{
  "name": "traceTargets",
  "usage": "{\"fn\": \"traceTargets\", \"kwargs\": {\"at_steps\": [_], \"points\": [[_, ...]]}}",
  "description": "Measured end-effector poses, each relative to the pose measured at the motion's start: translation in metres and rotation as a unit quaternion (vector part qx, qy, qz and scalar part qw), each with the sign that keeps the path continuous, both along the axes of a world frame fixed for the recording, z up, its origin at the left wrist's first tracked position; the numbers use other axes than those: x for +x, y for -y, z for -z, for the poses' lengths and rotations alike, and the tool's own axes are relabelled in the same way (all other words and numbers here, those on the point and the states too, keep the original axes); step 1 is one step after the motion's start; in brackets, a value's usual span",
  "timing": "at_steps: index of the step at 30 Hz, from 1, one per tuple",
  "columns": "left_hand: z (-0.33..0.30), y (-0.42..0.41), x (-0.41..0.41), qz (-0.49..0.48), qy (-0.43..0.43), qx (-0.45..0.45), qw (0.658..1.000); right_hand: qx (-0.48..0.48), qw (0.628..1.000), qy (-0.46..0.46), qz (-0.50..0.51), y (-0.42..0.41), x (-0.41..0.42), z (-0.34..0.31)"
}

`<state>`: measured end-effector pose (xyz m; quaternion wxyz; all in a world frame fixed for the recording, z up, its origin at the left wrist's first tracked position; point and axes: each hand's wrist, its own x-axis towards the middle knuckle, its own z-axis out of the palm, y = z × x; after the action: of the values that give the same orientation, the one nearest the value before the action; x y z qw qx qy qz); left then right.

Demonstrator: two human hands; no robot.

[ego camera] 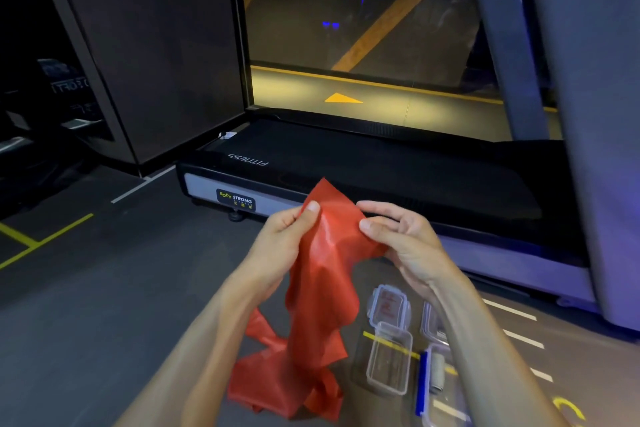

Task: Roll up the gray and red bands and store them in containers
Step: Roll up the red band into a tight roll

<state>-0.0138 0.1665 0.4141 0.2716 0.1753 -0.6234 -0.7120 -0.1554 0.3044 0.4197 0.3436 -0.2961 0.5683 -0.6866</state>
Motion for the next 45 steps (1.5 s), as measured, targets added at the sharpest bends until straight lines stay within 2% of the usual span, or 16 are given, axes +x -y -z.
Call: {"fn": "traceTargets", "kwargs": {"at_steps": [4,6,9,11,13,15,19,23,28,32,39,45], "points": [[-0.002,0.0,0.004,0.003,-0.006,0.016,1.0,0.024,0.999,-0.048,-0.008,-0.004,0.0,0.004],[0.0,0.002,0.006,0.016,0.004,0.011,1.0,0.043,0.987,-0.156,0.018,-0.008,-0.001,0.003],[0.002,0.003,0.008,0.026,0.014,-0.023,0.999,0.098,0.931,-0.346,0.055,-0.01,-0.002,0.006],[0.005,0.004,0.008,0.034,0.023,-0.068,0.997,0.119,0.896,-0.417,0.099,-0.009,-0.002,0.006],[0.007,0.005,0.008,0.036,0.03,-0.101,0.994,0.101,0.901,-0.406,0.113,-0.011,-0.001,0.004],[0.007,0.004,0.007,0.037,0.034,-0.101,0.994,0.085,0.921,-0.366,0.104,-0.013,0.001,-0.001],[0.008,0.003,0.007,0.039,0.028,-0.119,0.992,0.081,0.938,-0.328,0.077,-0.016,0.006,-0.005],[0.005,-0.001,0.011,0.097,0.029,-0.178,0.979,0.066,0.934,-0.347,0.055,-0.022,0.009,-0.01],[0.006,0.001,0.012,0.108,0.018,-0.234,0.966,0.001,0.935,-0.353,0.017,-0.026,0.009,-0.015],[0.005,0.001,0.011,0.088,0.036,-0.214,0.972,-0.035,0.944,-0.327,0.014,-0.026,0.007,-0.013],[-0.001,-0.008,0.013,0.135,0.008,-0.16,0.978,-0.066,0.962,-0.264,0.026,-0.03,0.006,-0.017],[0.0,-0.013,0.005,0.036,-0.007,-0.129,0.991,-0.065,0.962,-0.251,0.081,-0.028,0.005,-0.016]]}}
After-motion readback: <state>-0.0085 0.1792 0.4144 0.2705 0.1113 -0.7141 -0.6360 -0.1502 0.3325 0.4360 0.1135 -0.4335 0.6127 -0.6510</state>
